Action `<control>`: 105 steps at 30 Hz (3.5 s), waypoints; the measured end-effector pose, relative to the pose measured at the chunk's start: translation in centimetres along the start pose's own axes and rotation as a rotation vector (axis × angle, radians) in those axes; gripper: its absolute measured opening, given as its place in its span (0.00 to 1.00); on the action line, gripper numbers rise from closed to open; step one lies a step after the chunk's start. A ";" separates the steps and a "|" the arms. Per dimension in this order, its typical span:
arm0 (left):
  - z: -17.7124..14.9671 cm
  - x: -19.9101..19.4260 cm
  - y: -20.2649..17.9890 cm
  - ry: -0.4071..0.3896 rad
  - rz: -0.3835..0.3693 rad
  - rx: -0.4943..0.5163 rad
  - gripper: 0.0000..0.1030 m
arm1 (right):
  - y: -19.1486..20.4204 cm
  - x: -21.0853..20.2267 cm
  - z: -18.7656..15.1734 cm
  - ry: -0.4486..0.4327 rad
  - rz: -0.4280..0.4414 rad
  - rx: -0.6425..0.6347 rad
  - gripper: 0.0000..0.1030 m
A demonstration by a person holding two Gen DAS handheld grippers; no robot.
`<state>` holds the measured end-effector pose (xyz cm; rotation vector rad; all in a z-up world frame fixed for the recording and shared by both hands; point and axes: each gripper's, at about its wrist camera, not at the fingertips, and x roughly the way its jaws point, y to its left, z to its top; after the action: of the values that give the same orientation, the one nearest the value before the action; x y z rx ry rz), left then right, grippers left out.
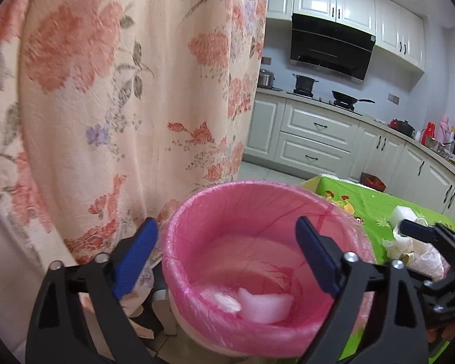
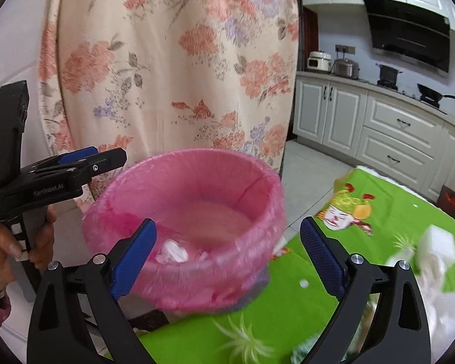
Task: Collect trash
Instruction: 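Return both tools to the table toward the remaining trash, then grasp the white folded paper with the left tool while the right tool grasps the pink foam net, then carry the paper and pink net to the pink bin and release both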
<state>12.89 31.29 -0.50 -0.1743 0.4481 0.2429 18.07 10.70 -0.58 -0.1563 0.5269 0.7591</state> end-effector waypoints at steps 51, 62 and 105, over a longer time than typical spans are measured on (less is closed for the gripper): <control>-14.7 -6.5 -20.4 0.087 -0.201 0.157 0.95 | -13.1 -11.2 -15.4 0.179 -0.332 0.326 0.52; -14.6 -5.2 -24.9 0.157 -0.268 0.220 0.86 | -13.7 -16.6 -15.4 0.063 -0.358 0.301 0.35; -12.8 -12.3 -25.0 -0.073 -0.359 0.206 0.34 | -10.1 -20.6 -14.2 -0.084 -0.297 0.230 0.35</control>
<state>3.67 2.20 -3.49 -0.0415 0.3594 -0.1483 7.00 -13.80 -2.84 0.0121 0.4940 0.4103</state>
